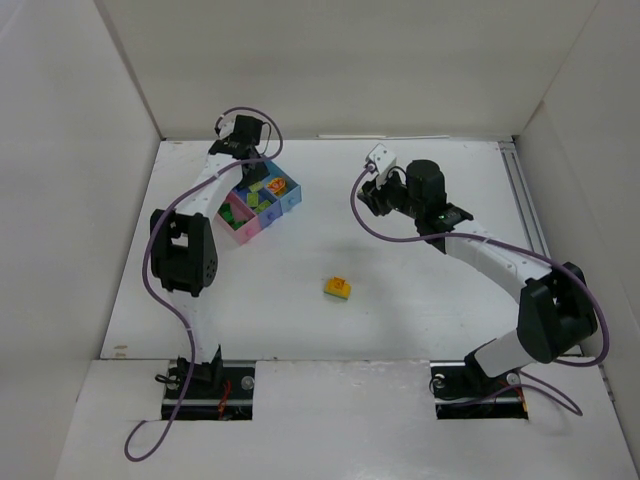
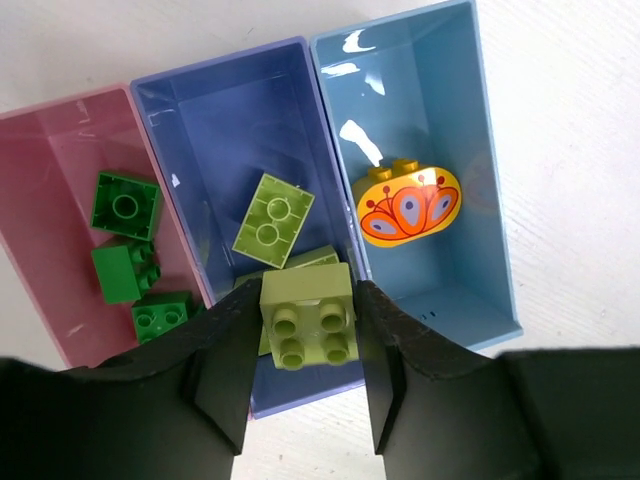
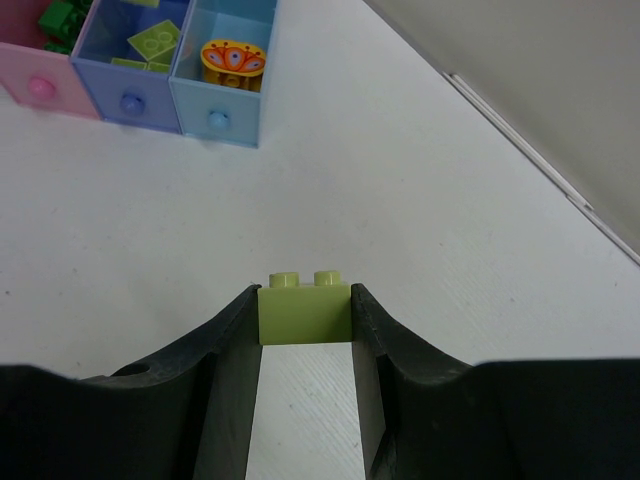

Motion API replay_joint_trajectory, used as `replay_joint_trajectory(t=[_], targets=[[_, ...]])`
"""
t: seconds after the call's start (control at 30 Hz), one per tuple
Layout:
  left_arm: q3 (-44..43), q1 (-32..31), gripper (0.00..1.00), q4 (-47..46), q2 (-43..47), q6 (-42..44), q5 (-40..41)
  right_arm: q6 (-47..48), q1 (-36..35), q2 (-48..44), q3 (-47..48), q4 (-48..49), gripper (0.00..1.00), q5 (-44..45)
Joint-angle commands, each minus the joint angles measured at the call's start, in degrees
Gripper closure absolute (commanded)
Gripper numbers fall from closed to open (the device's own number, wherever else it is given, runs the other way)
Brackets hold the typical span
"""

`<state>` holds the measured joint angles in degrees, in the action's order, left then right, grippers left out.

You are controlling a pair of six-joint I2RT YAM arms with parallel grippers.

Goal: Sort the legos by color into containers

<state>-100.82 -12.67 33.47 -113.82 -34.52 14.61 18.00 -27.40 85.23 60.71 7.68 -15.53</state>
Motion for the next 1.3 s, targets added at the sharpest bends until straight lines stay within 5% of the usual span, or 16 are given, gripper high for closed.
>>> replay_joint_trajectory(t=[0.0, 0.37, 0.57, 0.87, 1.27], targets=[[0.97, 0.19, 0.60, 0.28, 4.22, -0.02, 1.03, -0.68, 0.33, 0.11, 2.66, 1.55, 1.00, -1.79], [2.03, 0.19, 0.52, 0.28, 6.07, -0.02, 1.03, -0.68, 0.33, 0.11, 2.66, 1.55, 1.00, -1.79], [3.95, 0.19, 0.00, -0.86, 8.87, 0.51, -0.72, -0.68, -0.19, 0.11, 2.66, 1.55, 1.00, -2.31], [13.16, 0.19, 0.00, -0.16, 19.33, -5.90, 2.08, -0.68, -4.05, 7.13, 9.33, 1.55, 1.00, -5.04], [29.70, -0.34, 0.00, 2.39, 35.77, -11.09, 5.08, -3.66, -11.88, 37.50, 43.68, 1.55, 1.00, -6.62]])
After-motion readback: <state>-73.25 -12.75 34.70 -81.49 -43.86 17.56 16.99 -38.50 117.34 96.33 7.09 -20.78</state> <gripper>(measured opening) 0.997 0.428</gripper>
